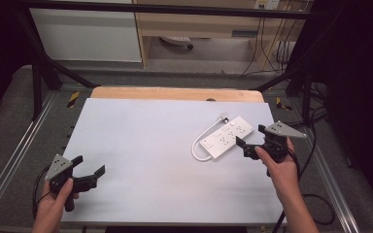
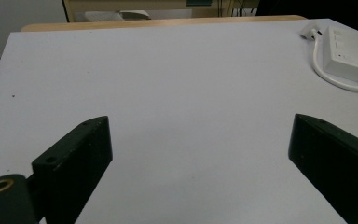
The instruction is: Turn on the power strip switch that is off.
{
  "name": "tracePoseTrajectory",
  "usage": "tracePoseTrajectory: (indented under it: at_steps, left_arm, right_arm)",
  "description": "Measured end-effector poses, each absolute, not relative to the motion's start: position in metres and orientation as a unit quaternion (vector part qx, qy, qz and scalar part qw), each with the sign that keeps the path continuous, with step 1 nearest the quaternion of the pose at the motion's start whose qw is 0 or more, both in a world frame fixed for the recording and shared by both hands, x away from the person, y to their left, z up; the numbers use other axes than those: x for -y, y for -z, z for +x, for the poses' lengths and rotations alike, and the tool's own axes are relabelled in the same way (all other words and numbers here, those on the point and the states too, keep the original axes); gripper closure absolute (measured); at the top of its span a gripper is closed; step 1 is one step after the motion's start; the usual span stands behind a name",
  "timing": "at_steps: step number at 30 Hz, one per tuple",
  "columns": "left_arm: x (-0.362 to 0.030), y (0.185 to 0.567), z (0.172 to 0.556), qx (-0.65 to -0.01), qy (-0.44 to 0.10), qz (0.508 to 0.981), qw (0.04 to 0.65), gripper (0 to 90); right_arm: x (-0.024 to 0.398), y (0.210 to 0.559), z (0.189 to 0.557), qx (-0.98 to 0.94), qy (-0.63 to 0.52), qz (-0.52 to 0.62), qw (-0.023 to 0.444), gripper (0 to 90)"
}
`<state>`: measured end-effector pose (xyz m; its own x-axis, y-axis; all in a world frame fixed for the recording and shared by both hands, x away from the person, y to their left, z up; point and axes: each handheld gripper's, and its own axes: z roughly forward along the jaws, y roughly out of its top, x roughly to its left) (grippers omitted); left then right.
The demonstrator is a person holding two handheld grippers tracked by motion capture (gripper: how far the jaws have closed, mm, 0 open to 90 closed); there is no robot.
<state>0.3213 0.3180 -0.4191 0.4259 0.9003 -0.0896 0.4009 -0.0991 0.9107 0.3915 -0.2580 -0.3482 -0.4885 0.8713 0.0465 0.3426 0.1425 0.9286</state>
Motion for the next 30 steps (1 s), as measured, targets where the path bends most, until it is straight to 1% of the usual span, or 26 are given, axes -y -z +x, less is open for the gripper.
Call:
tracePoseTrajectory:
  at_steps: [7, 14, 22, 30]
  left_arm:
    - [-0.317, 0.419, 0.321, -0.467, -0.258, 0.696, 0.48, 6.1]
    - [-0.314, 0.42, 0.321, -0.463, -0.258, 0.702, 0.475, 6.1]
    - [-0.315, 0.419, 0.321, -0.463, -0.259, 0.7, 0.478, 6.2]
    - [-0.313, 0.42, 0.321, -0.461, -0.258, 0.703, 0.476, 6.2]
  right_arm:
    - [0.266, 0.343, 0.405, -0.702, -0.496, 0.437, 0.266, 2.8]
    - [0.273, 0.34, 0.421, -0.69, -0.496, 0.451, 0.273, 4.0]
    - [0.276, 0.345, 0.439, -0.68, -0.491, 0.469, 0.276, 7.9]
    - [0.283, 0.354, 0.457, -0.671, -0.482, 0.483, 0.289, 8.3]
